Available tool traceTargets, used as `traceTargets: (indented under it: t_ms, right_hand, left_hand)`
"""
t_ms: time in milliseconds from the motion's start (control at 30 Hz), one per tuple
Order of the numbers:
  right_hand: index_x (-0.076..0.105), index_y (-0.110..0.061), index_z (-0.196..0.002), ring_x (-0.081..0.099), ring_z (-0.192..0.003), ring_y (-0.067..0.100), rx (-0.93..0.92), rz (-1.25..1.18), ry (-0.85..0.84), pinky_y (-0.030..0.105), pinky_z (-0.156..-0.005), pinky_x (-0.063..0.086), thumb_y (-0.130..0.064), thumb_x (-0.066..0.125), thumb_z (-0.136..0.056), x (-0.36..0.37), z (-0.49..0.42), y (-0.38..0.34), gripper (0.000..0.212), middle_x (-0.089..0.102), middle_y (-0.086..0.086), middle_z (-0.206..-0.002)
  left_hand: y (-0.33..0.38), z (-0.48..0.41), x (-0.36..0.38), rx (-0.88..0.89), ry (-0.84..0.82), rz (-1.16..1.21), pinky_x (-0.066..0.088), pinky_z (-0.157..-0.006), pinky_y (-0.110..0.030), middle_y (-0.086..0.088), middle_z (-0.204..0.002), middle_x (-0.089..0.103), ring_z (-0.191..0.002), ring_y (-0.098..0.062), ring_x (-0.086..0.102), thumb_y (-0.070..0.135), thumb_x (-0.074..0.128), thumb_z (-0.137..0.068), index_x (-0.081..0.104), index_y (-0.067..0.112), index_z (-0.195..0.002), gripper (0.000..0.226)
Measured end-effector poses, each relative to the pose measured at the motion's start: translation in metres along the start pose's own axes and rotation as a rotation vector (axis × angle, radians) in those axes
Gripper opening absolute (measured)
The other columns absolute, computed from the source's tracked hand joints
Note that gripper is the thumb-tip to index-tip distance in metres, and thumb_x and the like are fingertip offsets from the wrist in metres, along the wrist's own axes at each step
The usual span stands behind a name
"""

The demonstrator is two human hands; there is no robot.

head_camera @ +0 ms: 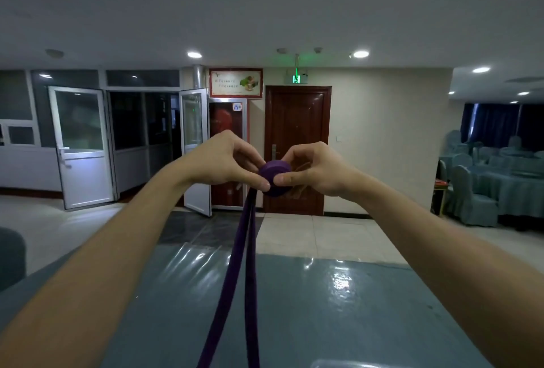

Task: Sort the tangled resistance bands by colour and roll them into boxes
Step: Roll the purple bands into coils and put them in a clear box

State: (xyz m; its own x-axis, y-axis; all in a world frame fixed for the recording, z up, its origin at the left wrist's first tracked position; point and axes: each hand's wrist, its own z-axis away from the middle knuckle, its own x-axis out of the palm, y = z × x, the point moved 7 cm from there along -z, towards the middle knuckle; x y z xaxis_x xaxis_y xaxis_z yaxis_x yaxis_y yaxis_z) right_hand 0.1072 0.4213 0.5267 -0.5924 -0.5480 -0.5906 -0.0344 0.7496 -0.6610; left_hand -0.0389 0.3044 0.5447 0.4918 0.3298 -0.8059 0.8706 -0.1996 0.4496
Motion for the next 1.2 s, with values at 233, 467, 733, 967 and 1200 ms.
traceTargets:
  t_ms: [233,467,733,967,1200]
  right_hand:
    - [0.075,-0.006,-0.109,0.078,-0.090,0.036,0.116,-0.585,0.113,0.034,-0.078,0.065,-0.021,0.089,-0.082,0.037,0.029,0.069,0.035,0.075,0.028,-0.112]
    - [0.073,-0.033,-0.110,0.074,-0.065,0.011,0.201,0.121,-0.047,0.025,-0.059,0.062,-0.043,0.092,-0.081,0.112,0.100,0.102,0.036,0.076,-0.014,-0.099]
    - [0.075,-0.011,-0.113,0.072,-0.069,0.018,0.210,0.017,0.115,0.042,-0.071,0.062,-0.024,0.082,-0.095,0.154,0.164,0.134,0.023,0.073,0.002,-0.094]
    - [0.069,-0.009,-0.121,0.077,-0.076,0.033,0.420,-0.395,-0.014,0.057,-0.082,0.063,-0.010,0.077,-0.099,0.206,0.232,0.178,0.023,0.075,0.018,-0.103]
    - [0.073,-0.031,-0.094,0.066,-0.061,0.011,0.374,0.151,-0.167,0.027,-0.060,0.050,-0.038,0.089,-0.085,0.213,0.246,0.180,0.020,0.068,-0.025,-0.064]
  left_hand:
    - [-0.052,0.011,0.052,-0.030,0.208,0.378,0.062,-0.103,-0.050,0.001,-0.103,0.086,-0.101,-0.017,0.083,0.038,0.096,-0.072,0.087,0.027,-0.108,0.038]
    - [-0.053,0.041,0.140,0.012,-0.266,-0.250,0.064,-0.078,-0.026,0.030,-0.087,0.076,-0.082,0.007,0.074,0.045,0.096,-0.079,0.083,0.036,-0.096,0.024]
    - [-0.102,0.125,0.204,-0.226,-0.132,0.301,0.063,-0.096,-0.028,0.007,-0.103,0.085,-0.101,-0.010,0.081,0.026,0.099,-0.077,0.081,0.026,-0.114,0.041]
    - [-0.112,0.187,0.278,-0.409,0.052,0.441,0.062,-0.085,-0.021,0.007,-0.092,0.085,-0.089,-0.011,0.082,0.017,0.096,-0.082,0.085,0.025,-0.104,0.025]
    - [-0.092,0.198,0.312,-0.442,-0.078,0.235,0.065,-0.087,-0.034,0.011,-0.082,0.083,-0.080,-0.002,0.079,0.014,0.096,-0.077,0.088,0.026,-0.099,0.026]
